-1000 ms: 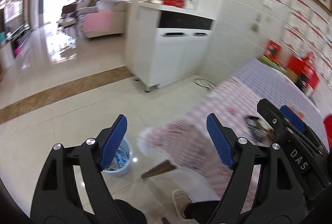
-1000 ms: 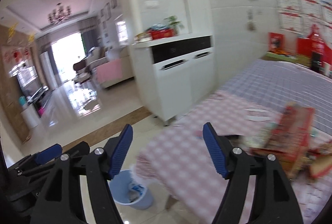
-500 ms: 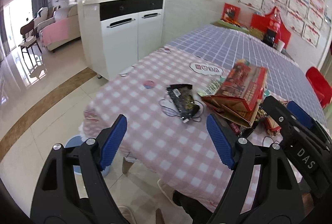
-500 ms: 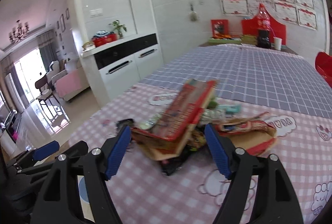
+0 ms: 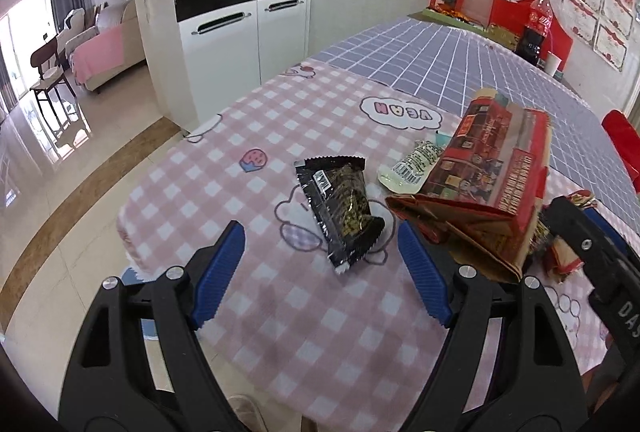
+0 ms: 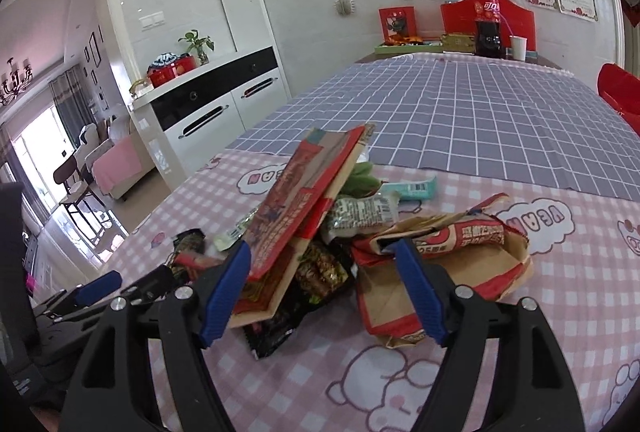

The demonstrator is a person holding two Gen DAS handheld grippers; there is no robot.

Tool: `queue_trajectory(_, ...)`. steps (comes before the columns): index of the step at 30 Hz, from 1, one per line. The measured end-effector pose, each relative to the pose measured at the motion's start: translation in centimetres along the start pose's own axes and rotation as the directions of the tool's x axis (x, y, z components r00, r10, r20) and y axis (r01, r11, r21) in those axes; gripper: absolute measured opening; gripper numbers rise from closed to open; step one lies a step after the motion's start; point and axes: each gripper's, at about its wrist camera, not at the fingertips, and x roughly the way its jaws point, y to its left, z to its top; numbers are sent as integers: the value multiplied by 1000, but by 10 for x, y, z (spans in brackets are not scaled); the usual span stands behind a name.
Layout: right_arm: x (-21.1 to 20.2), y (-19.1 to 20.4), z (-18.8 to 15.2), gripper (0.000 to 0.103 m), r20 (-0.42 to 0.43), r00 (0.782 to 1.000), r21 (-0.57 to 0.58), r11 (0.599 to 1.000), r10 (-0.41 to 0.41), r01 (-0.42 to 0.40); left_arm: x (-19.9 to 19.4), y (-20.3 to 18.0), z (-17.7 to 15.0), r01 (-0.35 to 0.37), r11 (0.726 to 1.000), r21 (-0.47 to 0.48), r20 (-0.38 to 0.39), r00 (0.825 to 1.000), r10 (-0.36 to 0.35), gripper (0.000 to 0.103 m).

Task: Collect trash
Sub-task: 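Return to the table and grasp the black snack wrapper with the left tool, then grasp the brown paper bag with the right tool while left holds the wrapper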

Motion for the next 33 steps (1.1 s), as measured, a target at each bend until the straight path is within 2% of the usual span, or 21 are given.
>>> queue_trajectory(3, 4, -1, 4, 76, 0, 1000, 3, 1000, 0, 0, 11, -3, 2, 0, 1000, 3, -16, 1000, 0, 73)
queue_trajectory(9, 7, 0, 10, 77, 5, 1000, 1, 1000, -2, 2, 29, -6, 3, 42, 999, -5, -54, 998, -43, 51)
queue_trajectory(11, 8, 1, 10, 77, 5, 1000, -3, 1000, -6, 6, 31, -11, 3, 45, 999, 22, -57, 997, -44, 31)
queue_trajectory(12, 8, 2, 10, 78, 4, 1000, -2, 1000, -5, 5, 32, -13, 4, 45, 999, 32, -58, 997, -43, 31)
queue_trajectory(14, 7, 1, 10, 78, 3, 1000, 2, 1000, 2, -2, 32, -12, 4, 73, 997, 23, -58, 996, -71, 19)
queue_trajectory(16, 6, 1, 10, 78, 3, 1000, 4, 1000, 3, -3, 28, -9, 2, 95, 996, 1, -57, 994, -94, 13)
queue_trajectory(21, -10, -1, 6, 78, 25, 1000, -3, 1000, 2, -2, 6, 0, -5, 86, 996, -27, -20, 996, -87, 12)
queue_trajectory(25, -30, -9, 0, 78, 50, 999, -11, 1000, -9, 9, -26, 3, -11, 92, 995, -44, 48, 995, -90, 12)
queue_trajectory(29, -44, -25, -8, 78, 51, 998, 8, 1000, -30, 29, -61, -7, -11, 125, 992, -27, 126, 985, -120, 12)
queue_trajectory(33, -50, -39, -17, 78, 33, 998, 22, 999, -45, 45, -80, -29, -11, 166, 986, 21, 163, 972, -167, 12)
